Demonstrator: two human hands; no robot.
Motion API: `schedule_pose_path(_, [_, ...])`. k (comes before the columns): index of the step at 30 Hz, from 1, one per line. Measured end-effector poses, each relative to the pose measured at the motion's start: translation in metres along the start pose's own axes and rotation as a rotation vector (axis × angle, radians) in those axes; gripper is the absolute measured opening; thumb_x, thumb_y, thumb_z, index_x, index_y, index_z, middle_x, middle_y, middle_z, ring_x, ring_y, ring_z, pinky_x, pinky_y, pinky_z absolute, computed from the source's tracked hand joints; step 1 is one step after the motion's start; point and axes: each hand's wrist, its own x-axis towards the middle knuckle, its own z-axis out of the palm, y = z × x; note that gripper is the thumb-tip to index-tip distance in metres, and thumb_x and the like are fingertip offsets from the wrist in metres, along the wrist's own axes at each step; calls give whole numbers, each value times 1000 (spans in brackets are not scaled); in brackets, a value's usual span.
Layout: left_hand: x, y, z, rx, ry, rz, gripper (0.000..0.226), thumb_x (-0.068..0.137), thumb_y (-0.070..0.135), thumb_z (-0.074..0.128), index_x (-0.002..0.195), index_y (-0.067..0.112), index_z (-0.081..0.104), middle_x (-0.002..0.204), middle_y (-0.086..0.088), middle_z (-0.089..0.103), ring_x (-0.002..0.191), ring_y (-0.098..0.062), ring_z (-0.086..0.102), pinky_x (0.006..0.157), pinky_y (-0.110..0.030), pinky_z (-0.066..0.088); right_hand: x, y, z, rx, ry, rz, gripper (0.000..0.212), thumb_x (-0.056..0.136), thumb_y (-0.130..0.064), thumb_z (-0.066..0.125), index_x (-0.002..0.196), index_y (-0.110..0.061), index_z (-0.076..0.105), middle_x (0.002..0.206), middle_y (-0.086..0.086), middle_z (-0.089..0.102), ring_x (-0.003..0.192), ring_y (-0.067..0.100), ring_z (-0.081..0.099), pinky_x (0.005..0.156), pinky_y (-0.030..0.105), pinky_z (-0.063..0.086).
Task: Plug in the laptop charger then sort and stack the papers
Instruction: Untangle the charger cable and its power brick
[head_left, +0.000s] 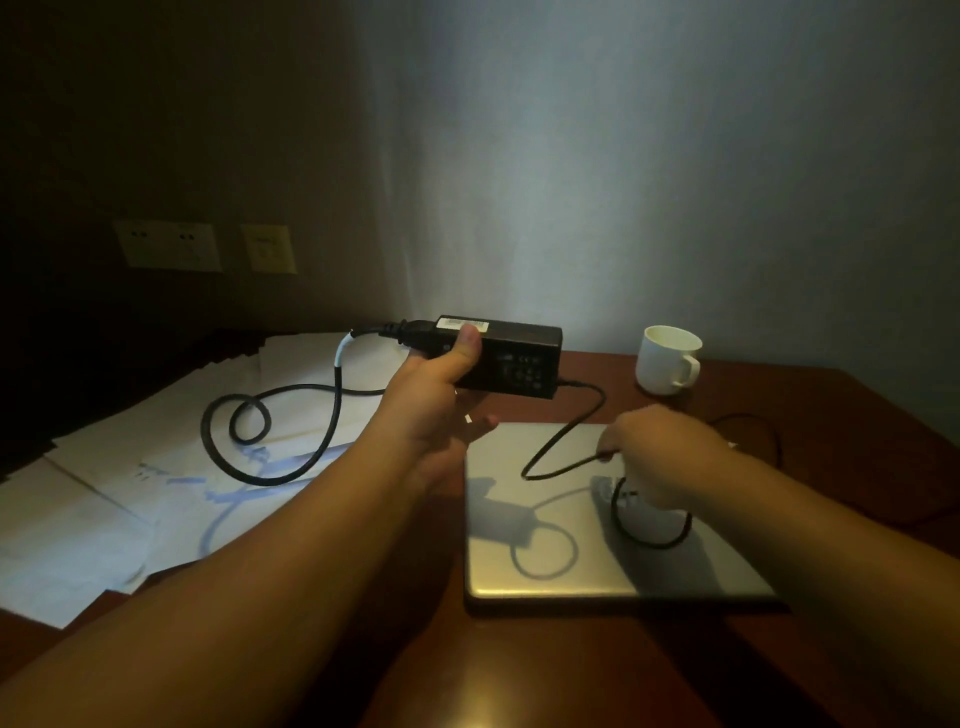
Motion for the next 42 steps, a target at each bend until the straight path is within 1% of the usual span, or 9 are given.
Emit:
schedule_pose_path(8, [-2, 3, 12, -82, 60, -31, 46, 90, 31, 63, 133, 17, 55, 111, -10, 74, 100, -30, 71, 86, -54, 53, -20, -20, 4, 290, 340, -265, 79, 88, -13, 64, 150, -45, 27, 163, -14, 9, 152, 22, -3, 119, 50, -2])
schedule_pose_path(14, [2, 0, 14, -147, 69, -74, 42, 92, 31, 62, 128, 11, 56, 106, -15, 75, 95, -34, 73, 74, -49, 61, -45, -44, -1, 1308, 276, -396, 6, 88, -28, 61, 92, -25, 65, 101, -15, 68, 98, -4, 58, 91, 33, 44])
schedule_pose_path(17, [4, -1, 15, -121, 95, -74, 42, 92, 33, 64, 126, 12, 57, 108, -13, 74, 104, -32, 69, 83, -52, 56, -46, -46, -1, 1662, 187, -309, 27, 103, -22, 43, 83, -8, 54, 81, 6, 72, 88, 19, 71, 93, 43, 51])
schedule_pose_path(22, [9, 0, 12, -153, 130, -79, 49, 89, 36, 66, 132, 14, 53, 111, -13, 73, 100, -33, 69, 80, -61, 54, -48, -25, 5, 1328, 312, -159, 38, 105, -36, 38, 80, -15, 57, 62, -2, 57, 64, 15, 57, 73, 39, 53])
schedule_pose_path(28, [12, -4, 24, -74, 137, -118, 80, 65, 43, 73, 136, 15, 49, 118, -12, 69, 106, -41, 66, 93, -80, 37, -31, 17, 16, 1126, 364, -88, 39, 103, -43, 40, 80, -23, 65, 118, -9, 67, 112, 9, 58, 90, 33, 45])
schedule_pose_path(33, [19, -10, 39, -2, 139, -161, 80, 68, 46, 73, 137, 15, 46, 129, -16, 60, 115, -49, 57, 94, -81, 35, -29, 37, 12, 1039, 395, -55, 33, 103, -38, 43, 86, -30, 69, 165, -11, -4, 148, 19, 19, 107, 33, 27])
schedule_pose_path(36, [24, -13, 48, 12, 139, -186, 81, 69, 47, 73, 139, 15, 45, 138, -18, 53, 123, -51, 50, 95, -80, 35, -29, 46, 10, 1073, 445, -71, 30, 103, -38, 43, 93, -32, 70, 163, -15, -4, 138, 5, 19, 103, 27, 24])
schedule_pose_path(40, [30, -16, 58, -63, 148, -176, 80, 64, 43, 75, 135, 17, 49, 123, -16, 67, 100, -39, 70, 80, -69, 52, -27, 47, 11, 1580, 424, -137, 33, 105, -25, 40, 90, -4, 60, 110, 5, 73, 104, 12, 68, 100, 33, 48])
schedule_pose_path(42, [39, -16, 62, -115, 152, -160, 65, 76, 39, 74, 132, 15, 51, 114, -17, 72, 89, -37, 74, 67, -57, 58, -31, 47, 7, 1848, 328, -195, 29, 105, -22, 37, 87, -3, 50, 71, 15, 65, 70, 25, 70, 76, 34, 57])
